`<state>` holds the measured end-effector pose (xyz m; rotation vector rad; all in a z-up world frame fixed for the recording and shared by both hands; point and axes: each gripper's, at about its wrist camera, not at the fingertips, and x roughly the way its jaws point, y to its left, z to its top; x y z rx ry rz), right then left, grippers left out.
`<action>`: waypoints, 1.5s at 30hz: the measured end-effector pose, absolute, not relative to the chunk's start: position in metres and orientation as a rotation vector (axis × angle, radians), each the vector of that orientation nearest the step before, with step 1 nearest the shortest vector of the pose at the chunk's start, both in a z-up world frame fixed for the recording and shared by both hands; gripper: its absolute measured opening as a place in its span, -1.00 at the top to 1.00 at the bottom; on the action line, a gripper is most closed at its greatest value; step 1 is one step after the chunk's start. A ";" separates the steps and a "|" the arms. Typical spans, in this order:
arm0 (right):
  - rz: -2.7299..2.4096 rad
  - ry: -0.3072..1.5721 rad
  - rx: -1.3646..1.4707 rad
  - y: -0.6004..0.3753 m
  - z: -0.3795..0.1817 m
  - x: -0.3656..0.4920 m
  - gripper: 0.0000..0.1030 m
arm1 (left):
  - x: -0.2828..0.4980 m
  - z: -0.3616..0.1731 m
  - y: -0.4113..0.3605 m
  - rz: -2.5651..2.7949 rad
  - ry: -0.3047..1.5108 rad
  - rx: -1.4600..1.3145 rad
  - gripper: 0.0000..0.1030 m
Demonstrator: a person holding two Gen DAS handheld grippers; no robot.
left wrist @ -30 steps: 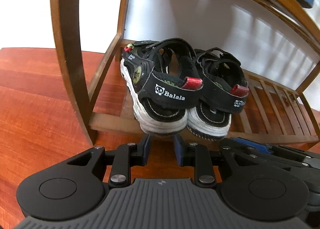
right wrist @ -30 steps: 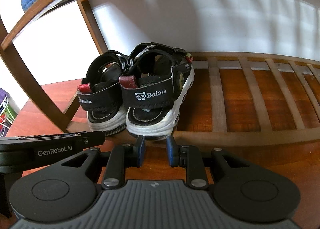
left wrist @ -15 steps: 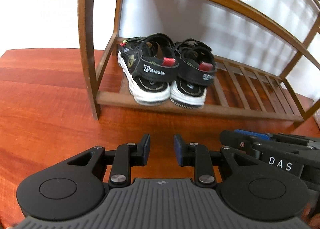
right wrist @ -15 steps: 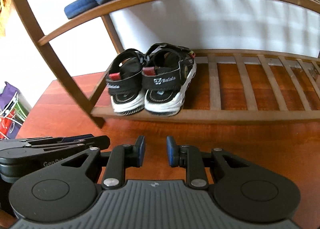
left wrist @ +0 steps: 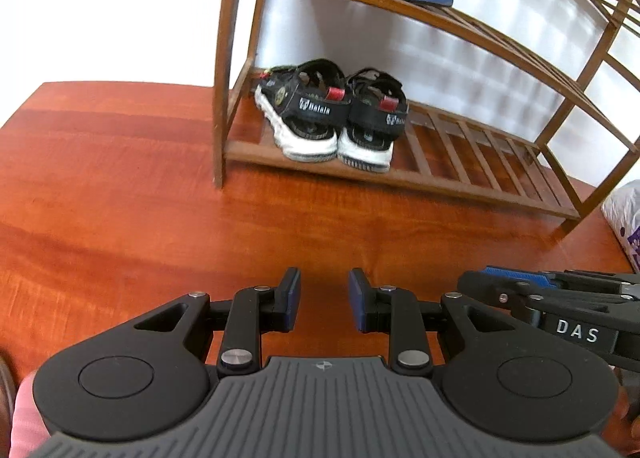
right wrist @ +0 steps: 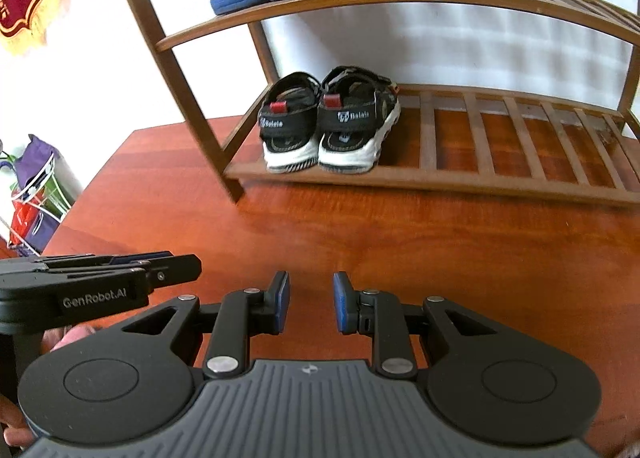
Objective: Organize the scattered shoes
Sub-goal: 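Withdraw both grippers from the rack toward the black lace-up boots, then grasp a black lace-up boot with the left gripper while the right gripper grasps its mate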
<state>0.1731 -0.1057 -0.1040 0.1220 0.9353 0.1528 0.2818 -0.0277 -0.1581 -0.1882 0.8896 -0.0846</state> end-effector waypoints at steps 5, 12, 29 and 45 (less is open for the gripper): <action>0.157 0.945 0.119 -0.104 -0.100 0.145 0.39 | 0.300 -0.170 -0.074 -0.089 0.891 -0.157 0.17; 0.194 0.947 0.104 -0.101 -0.093 0.113 0.34 | 0.315 -0.180 -0.131 -0.093 0.883 -0.120 0.05; 0.327 0.980 0.030 -0.098 -0.085 0.066 -0.11 | 0.341 -0.199 -0.199 0.014 0.897 -0.147 -0.27; 0.392 1.034 0.007 -0.071 -0.104 0.047 -0.17 | 0.329 -0.236 -0.163 0.130 0.955 -0.159 -0.27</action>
